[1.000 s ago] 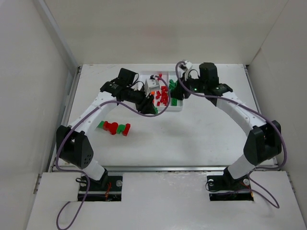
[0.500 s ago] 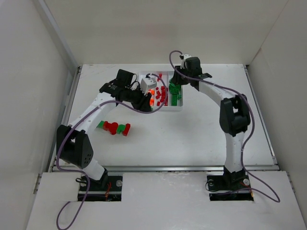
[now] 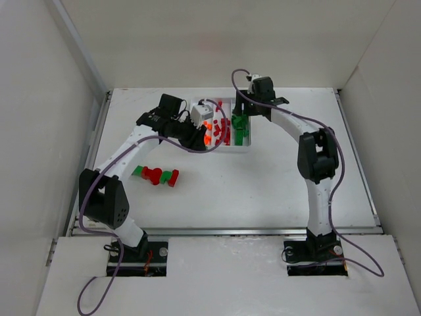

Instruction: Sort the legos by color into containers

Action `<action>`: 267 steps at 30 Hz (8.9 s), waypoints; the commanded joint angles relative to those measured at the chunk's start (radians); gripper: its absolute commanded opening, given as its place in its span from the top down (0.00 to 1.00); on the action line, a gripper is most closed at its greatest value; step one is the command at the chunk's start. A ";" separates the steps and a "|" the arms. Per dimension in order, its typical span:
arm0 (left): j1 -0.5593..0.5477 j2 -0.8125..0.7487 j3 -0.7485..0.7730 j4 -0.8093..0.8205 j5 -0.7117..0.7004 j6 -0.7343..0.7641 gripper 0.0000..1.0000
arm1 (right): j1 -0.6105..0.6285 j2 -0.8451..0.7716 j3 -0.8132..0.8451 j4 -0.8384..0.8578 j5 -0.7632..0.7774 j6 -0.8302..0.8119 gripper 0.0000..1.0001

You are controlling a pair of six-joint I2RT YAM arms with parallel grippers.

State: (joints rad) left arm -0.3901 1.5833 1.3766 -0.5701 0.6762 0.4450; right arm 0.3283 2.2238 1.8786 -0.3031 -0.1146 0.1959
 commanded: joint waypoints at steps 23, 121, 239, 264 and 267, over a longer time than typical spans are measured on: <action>-0.082 -0.036 0.047 0.059 0.040 -0.022 1.00 | 0.113 -0.759 -0.608 0.058 -0.456 -0.400 0.25; -0.104 -0.213 -0.137 0.205 -0.518 -0.206 0.14 | 0.281 -0.572 -0.616 0.133 -0.157 -0.431 1.00; 0.011 -0.142 -0.585 0.010 -0.576 1.037 0.11 | 0.275 -1.029 -0.766 0.348 0.059 -0.291 0.00; 0.063 -0.108 -0.414 -0.013 -0.417 0.800 1.00 | 0.275 -0.940 -0.682 0.348 0.081 -0.352 0.00; 0.073 -0.108 -0.303 -0.054 -0.295 0.718 1.00 | 0.284 -0.970 -0.653 0.348 0.203 -0.397 0.00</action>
State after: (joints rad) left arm -0.3313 1.4899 0.9482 -0.5625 0.2222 1.2728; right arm 0.5980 1.2903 1.1496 0.0036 -0.0223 -0.1490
